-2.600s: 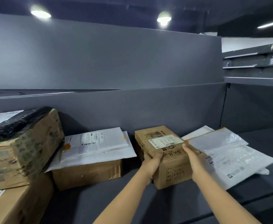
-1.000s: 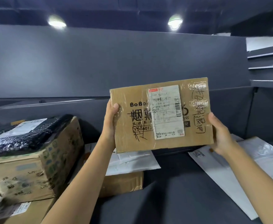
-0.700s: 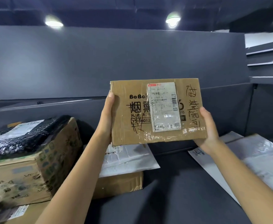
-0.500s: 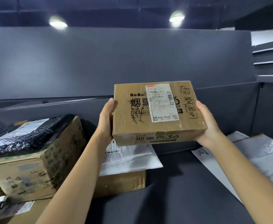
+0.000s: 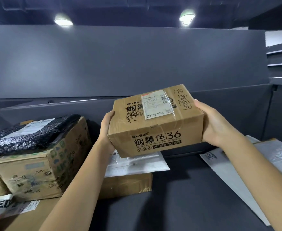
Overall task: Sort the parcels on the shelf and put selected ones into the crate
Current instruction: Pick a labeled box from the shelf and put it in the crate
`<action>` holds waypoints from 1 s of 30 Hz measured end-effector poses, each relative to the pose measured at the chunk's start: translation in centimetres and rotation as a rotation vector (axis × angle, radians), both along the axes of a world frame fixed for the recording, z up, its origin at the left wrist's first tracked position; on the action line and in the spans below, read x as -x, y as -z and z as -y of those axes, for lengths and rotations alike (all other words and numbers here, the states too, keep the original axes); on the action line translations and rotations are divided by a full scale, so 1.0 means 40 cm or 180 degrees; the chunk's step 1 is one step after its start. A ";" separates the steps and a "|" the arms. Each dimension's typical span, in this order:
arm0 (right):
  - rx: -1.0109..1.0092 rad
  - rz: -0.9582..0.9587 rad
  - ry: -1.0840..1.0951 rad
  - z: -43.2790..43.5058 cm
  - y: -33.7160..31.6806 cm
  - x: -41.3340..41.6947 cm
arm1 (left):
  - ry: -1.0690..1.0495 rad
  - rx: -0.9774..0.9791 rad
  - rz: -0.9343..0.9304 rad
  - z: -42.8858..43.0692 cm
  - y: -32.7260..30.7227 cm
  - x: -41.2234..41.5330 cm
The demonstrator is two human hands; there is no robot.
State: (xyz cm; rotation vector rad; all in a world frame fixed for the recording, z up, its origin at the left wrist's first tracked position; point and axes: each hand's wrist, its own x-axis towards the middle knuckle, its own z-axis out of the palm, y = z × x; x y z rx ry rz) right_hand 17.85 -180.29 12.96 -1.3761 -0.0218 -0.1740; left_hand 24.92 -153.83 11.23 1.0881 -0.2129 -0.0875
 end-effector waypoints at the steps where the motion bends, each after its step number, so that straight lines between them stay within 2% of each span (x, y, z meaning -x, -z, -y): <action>1: 0.0003 0.0049 -0.0015 0.001 0.000 0.004 | -0.0014 0.0014 0.0028 -0.002 -0.003 0.002; 12: -0.0502 0.0585 0.0197 -0.003 0.040 0.012 | 0.0069 0.0042 0.0740 0.008 -0.022 0.043; 17: -0.0365 0.0576 0.0167 -0.014 0.047 0.007 | -0.0029 0.0037 0.0669 -0.007 -0.006 0.033; 23: -0.0111 0.0435 -0.0089 -0.047 0.058 -0.026 | -0.0038 -0.0371 0.0271 -0.047 0.012 0.035; 30: -0.0276 0.0339 -0.0122 -0.087 0.080 -0.081 | -0.0224 -0.0611 0.0216 -0.086 0.005 0.038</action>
